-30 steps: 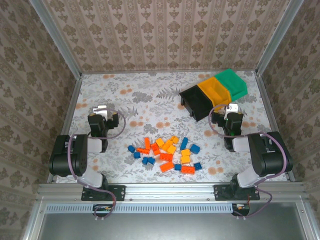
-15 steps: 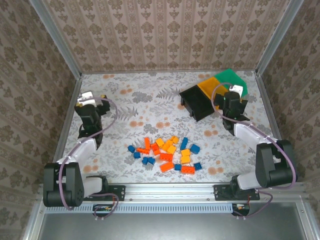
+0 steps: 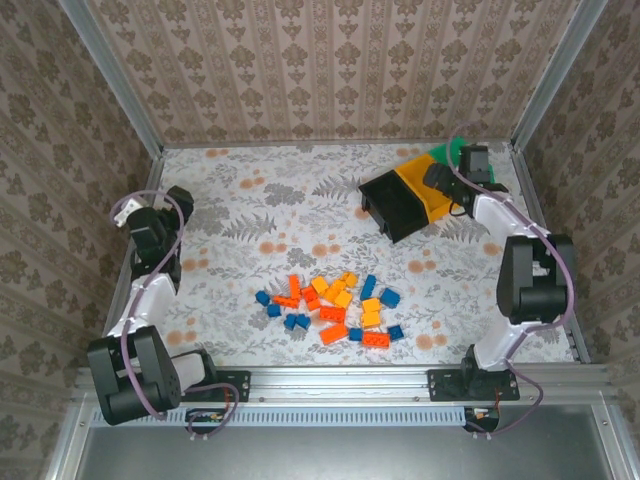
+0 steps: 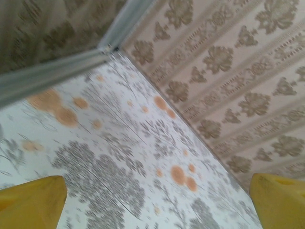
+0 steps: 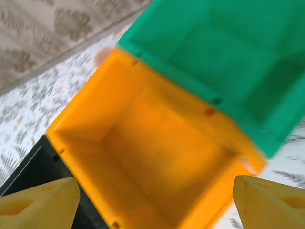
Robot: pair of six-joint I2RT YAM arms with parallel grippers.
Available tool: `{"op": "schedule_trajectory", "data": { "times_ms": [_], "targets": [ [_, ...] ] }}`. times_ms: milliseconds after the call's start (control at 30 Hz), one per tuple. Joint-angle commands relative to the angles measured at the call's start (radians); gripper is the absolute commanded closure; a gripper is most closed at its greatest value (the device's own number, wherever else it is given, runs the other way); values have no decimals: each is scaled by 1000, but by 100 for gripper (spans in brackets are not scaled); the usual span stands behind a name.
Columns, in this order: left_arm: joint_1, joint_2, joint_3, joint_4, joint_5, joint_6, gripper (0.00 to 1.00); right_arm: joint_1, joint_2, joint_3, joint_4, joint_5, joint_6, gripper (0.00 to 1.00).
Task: Sort the legos into containers by color
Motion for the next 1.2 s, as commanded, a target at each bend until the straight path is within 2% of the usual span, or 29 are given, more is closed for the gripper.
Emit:
{"op": "schedule_trajectory", "data": {
  "times_ms": [0,133,333,433,600,800,933,1167],
  "targets": [
    [4,22,23,62,147,-126,0,47,64,82,-152,-67,-104,15],
    [-1,55,58,49,246,-136,0,81,148,162,-199,-64,-141,18],
    [-51,53,107,-111,292,-122,3,120,227,216,-248,7,-169,27],
    [-95,40,111,-152,303,-97,6,128,264,241,-276,22,-173,38],
    [-181,-9,100,-216,263,-55,5,168,269,237,-278,37,-177,62],
    [-251,-73,83,-299,211,-17,5,262,292,257,-295,56,-121,82],
    [-263,-116,68,-336,205,-13,5,356,318,286,-319,98,-58,100],
    [-269,-230,95,-512,142,50,4,537,354,358,-374,171,102,100]
  ]
}}
